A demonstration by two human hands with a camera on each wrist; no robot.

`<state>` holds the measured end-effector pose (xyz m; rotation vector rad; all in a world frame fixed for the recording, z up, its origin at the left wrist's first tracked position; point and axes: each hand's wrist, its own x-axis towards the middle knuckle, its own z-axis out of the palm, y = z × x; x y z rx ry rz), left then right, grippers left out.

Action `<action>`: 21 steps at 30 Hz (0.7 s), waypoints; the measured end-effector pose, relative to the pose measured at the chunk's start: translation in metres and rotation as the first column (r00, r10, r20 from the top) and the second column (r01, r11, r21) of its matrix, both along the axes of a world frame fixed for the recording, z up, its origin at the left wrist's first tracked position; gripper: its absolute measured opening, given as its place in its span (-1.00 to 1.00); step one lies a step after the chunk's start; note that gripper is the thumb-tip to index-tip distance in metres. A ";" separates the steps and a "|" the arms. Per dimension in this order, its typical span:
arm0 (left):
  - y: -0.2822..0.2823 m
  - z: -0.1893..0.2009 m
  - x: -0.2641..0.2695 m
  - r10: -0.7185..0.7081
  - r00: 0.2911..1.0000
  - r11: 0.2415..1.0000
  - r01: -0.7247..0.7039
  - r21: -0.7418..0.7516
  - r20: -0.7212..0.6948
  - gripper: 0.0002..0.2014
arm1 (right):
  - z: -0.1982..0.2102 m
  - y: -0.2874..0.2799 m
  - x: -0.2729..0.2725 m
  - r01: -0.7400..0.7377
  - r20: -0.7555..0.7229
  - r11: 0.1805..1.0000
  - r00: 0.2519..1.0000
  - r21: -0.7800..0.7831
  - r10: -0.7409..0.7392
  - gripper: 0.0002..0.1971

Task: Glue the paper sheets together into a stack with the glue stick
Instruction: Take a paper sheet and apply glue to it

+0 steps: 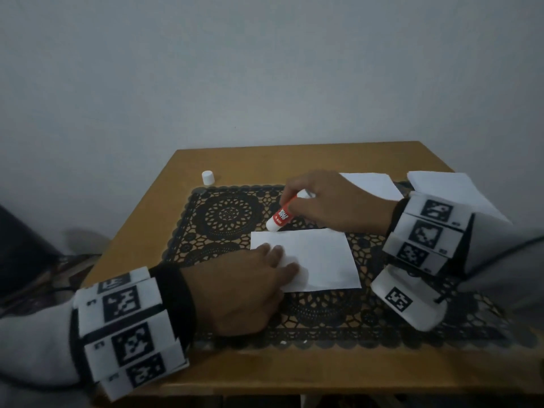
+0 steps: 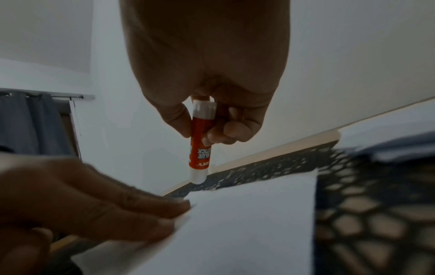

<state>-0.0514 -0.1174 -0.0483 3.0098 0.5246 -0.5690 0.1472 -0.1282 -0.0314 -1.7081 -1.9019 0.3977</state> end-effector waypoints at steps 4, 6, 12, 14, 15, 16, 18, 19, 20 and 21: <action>0.002 0.004 -0.001 -0.033 0.999 0.999 0.032 0.020 0.030 -0.39 | -0.010 0.009 -0.013 -0.046 -0.032 0.998 0.998 -0.040 0.045 -0.84; 0.002 0.004 0.000 -0.044 0.998 0.998 0.043 0.042 0.033 -0.38 | -0.013 0.012 -0.018 -0.063 -0.036 0.997 0.997 -0.051 0.062 -0.86; 0.004 0.003 0.003 -0.019 0.999 0.999 0.018 0.028 0.048 -0.50 | -0.014 0.015 -0.025 -0.106 0.081 0.991 0.990 -0.087 0.114 -0.86; 0.003 0.004 0.004 -0.020 0.999 0.999 0.019 0.026 0.049 -0.56 | -0.012 0.015 -0.024 -0.104 0.097 0.992 0.989 -0.075 0.111 -0.87; 0.003 0.005 0.004 -0.020 0.999 0.999 0.019 0.029 0.050 -0.57 | -0.010 0.015 -0.022 -0.097 0.109 0.993 0.989 -0.068 0.104 -0.87; 0.003 0.004 0.004 -0.021 0.999 0.999 0.019 0.033 0.050 -0.57 | -0.009 0.014 -0.020 -0.088 0.123 0.994 0.988 -0.060 0.094 -0.87; 0.004 0.004 0.005 -0.022 0.999 0.999 0.020 0.038 0.050 -0.56 | -0.006 0.010 -0.014 -0.060 0.142 0.997 0.988 -0.052 0.067 -0.87; 0.004 0.004 0.005 -0.019 0.999 0.999 0.017 0.039 0.050 -0.57 | -0.005 0.007 -0.011 -0.044 0.143 0.998 0.988 -0.054 0.052 -0.87; 0.004 0.004 0.006 -0.019 0.998 0.999 0.017 0.042 0.052 -0.58 | -0.005 0.004 -0.007 -0.031 0.142 0.998 0.989 -0.058 0.039 -0.86; 0.004 0.003 0.007 -0.022 0.998 0.999 0.019 0.048 0.056 -0.59 | -0.005 0.000 -0.004 -0.020 0.144 0.998 0.989 -0.064 0.029 -0.86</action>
